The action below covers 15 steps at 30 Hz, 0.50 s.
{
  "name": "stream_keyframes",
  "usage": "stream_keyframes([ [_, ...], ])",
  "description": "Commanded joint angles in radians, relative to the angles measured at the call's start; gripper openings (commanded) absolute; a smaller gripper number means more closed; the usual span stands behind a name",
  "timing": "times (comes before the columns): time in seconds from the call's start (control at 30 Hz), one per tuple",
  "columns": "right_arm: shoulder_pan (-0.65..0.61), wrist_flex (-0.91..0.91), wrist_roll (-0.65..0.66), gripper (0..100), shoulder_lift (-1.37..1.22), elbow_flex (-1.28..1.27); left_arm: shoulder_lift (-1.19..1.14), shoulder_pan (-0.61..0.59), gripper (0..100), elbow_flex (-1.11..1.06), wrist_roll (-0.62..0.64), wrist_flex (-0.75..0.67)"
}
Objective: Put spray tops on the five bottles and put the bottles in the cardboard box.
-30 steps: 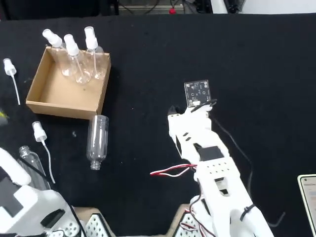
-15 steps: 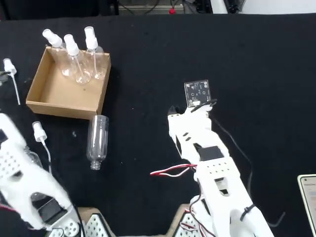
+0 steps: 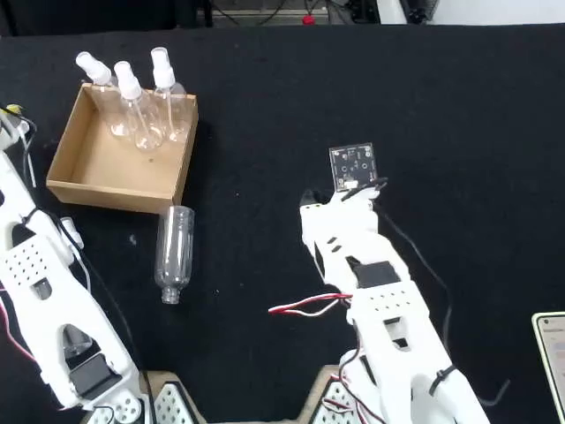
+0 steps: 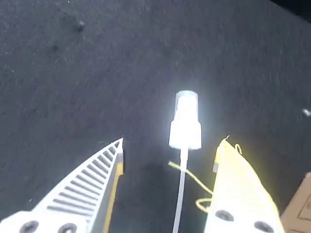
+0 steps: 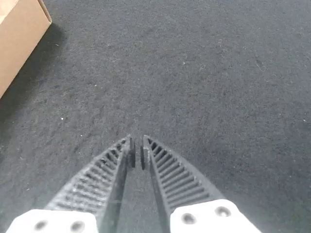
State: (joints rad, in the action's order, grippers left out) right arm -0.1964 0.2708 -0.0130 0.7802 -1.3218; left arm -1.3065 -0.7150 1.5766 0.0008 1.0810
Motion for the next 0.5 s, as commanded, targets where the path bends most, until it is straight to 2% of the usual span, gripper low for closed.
stream_keyframes([
  [0.0, 0.014, -0.020, -0.003, 3.2, -0.004, 0.004, 0.018, 0.016, 29, 0.013, 0.012, -0.112],
  [0.37, 0.014, -0.020, -0.003, 3.2, -0.004, 0.004, 0.018, 0.050, 29, -0.168, 0.035, -0.292],
  [0.47, 0.014, -0.020, -0.003, 3.2, -0.004, 0.004, 0.018, 0.065, 29, -0.194, 0.040, -0.298],
])
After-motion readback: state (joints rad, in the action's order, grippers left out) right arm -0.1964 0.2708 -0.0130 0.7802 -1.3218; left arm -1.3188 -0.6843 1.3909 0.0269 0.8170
